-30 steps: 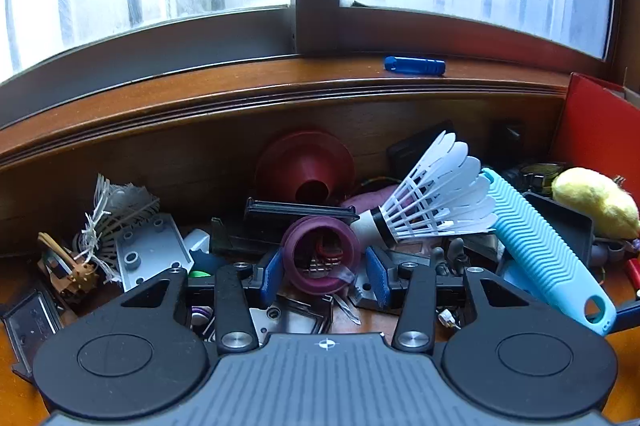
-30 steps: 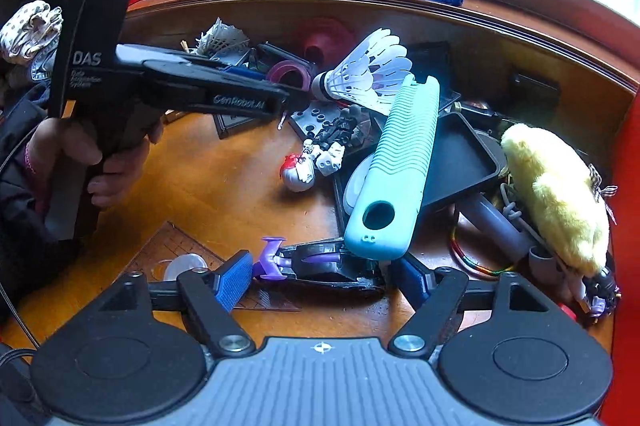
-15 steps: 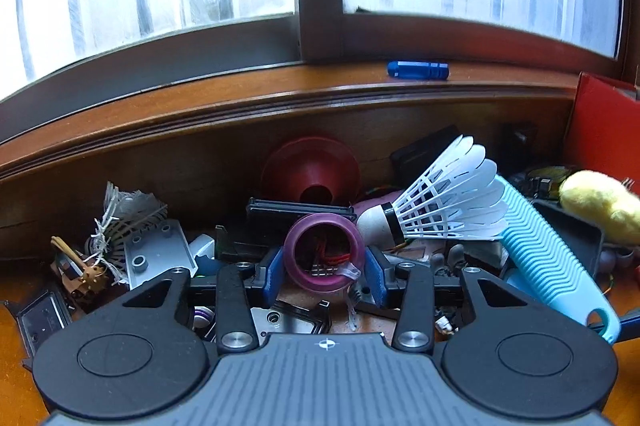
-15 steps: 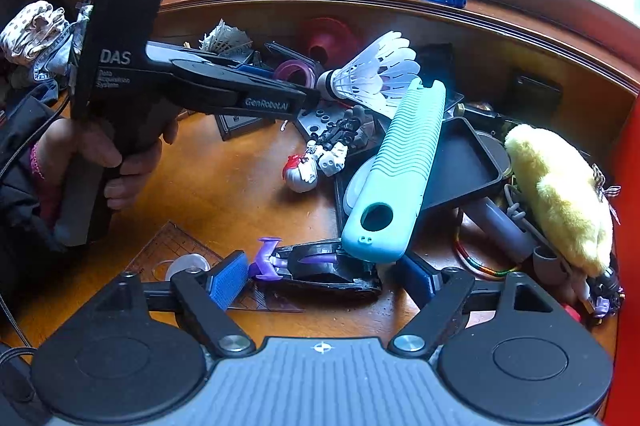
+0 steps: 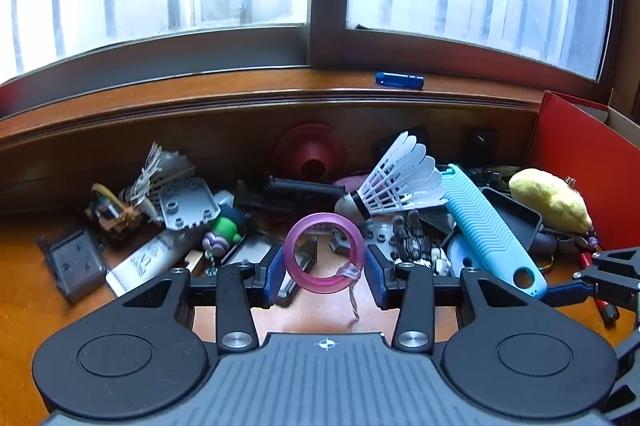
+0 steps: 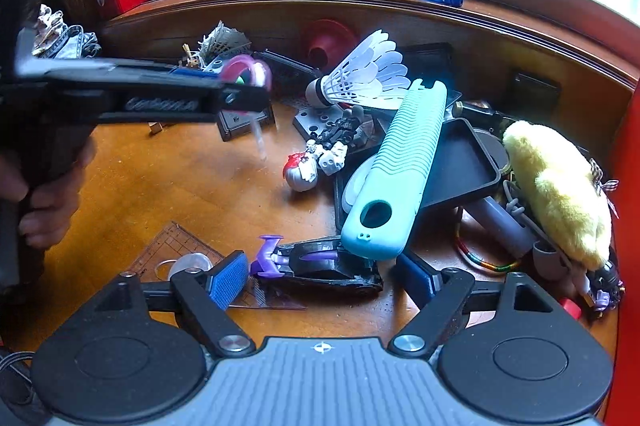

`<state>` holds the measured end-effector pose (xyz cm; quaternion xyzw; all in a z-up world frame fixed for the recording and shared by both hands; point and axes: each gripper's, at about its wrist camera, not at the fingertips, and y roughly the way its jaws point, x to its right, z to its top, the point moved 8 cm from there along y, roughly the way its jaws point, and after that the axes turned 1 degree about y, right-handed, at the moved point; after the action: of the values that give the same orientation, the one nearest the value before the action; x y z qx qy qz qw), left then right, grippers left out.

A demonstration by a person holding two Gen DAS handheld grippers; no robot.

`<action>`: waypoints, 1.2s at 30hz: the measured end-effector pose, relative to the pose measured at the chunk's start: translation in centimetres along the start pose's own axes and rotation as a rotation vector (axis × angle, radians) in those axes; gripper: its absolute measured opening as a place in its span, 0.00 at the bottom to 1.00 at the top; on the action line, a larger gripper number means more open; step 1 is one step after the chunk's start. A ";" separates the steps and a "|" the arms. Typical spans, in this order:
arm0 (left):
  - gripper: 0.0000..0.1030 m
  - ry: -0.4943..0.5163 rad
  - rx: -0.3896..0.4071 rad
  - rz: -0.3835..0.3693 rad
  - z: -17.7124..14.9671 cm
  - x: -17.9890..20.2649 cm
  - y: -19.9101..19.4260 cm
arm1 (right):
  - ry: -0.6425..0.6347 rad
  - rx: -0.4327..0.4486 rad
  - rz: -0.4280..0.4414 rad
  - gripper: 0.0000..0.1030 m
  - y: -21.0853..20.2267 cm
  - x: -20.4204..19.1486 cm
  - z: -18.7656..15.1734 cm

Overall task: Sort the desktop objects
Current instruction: 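Carry the tape roll with the left gripper while the right gripper holds the purple toy car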

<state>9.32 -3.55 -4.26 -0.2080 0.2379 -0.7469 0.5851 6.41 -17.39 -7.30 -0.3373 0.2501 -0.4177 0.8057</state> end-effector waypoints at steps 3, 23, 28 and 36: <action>0.42 -0.013 -0.011 -0.002 -0.5 0.1 -0.5 | -0.007 0.004 -0.003 0.81 -0.1 -0.1 -0.1; 0.42 0.018 0.041 0.016 -1.4 3.4 -5.8 | 0.015 0.066 -0.055 0.68 -1.9 0.4 -1.2; 0.42 0.033 0.019 0.031 -2.0 4.4 -6.4 | 0.050 0.086 -0.050 0.68 -3.9 1.2 -1.8; 0.42 0.023 0.013 0.047 -2.1 6.3 -7.0 | 0.015 0.152 -0.050 0.68 -7.4 1.7 -1.5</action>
<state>1.24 -8.01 -1.59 -0.1898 0.2443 -0.7368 0.6012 2.50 -22.50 -2.90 -0.2781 0.2153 -0.4578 0.8166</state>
